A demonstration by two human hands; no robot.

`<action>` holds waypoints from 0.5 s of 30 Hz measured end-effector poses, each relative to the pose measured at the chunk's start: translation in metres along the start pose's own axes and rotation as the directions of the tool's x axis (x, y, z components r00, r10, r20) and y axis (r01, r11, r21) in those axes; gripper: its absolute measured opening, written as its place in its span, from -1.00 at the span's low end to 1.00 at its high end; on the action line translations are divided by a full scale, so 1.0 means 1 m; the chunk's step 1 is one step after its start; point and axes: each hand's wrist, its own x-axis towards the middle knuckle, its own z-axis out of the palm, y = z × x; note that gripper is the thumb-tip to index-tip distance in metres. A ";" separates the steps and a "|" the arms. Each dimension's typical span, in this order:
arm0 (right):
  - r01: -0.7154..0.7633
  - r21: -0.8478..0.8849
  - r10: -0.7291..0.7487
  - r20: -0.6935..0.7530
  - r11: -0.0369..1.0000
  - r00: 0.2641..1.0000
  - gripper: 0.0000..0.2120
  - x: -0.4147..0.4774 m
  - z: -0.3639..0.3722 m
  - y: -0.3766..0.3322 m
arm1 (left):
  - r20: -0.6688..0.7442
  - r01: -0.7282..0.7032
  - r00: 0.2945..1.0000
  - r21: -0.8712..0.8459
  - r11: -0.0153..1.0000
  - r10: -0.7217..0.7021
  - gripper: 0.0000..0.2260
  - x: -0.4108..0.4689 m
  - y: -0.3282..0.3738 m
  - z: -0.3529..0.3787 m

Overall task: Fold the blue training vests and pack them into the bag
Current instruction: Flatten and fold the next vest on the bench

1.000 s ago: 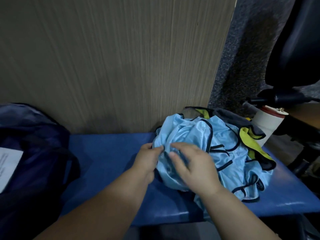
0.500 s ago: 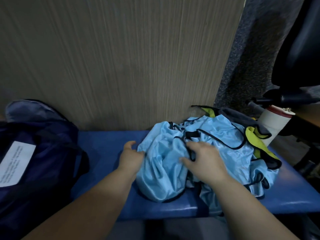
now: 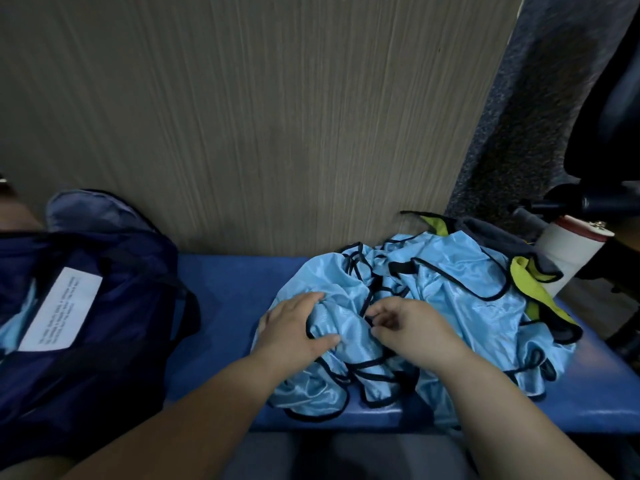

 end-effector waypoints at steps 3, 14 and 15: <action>-0.083 0.008 0.082 0.107 0.997 0.991 -0.50 0.002 0.003 -0.006 | 0.014 0.010 1.000 0.053 0.999 -0.011 -0.26 -0.008 -0.016 0.000; 0.002 -0.342 0.038 0.110 0.940 0.993 -0.79 0.002 0.019 -0.032 | -0.085 0.128 0.989 0.119 0.985 -0.118 -0.32 -0.023 -0.045 -0.016; -0.028 -0.292 0.048 0.060 0.956 0.997 -0.82 0.002 0.017 -0.031 | -0.089 0.129 0.989 0.134 0.982 -0.118 -0.34 -0.024 -0.048 -0.019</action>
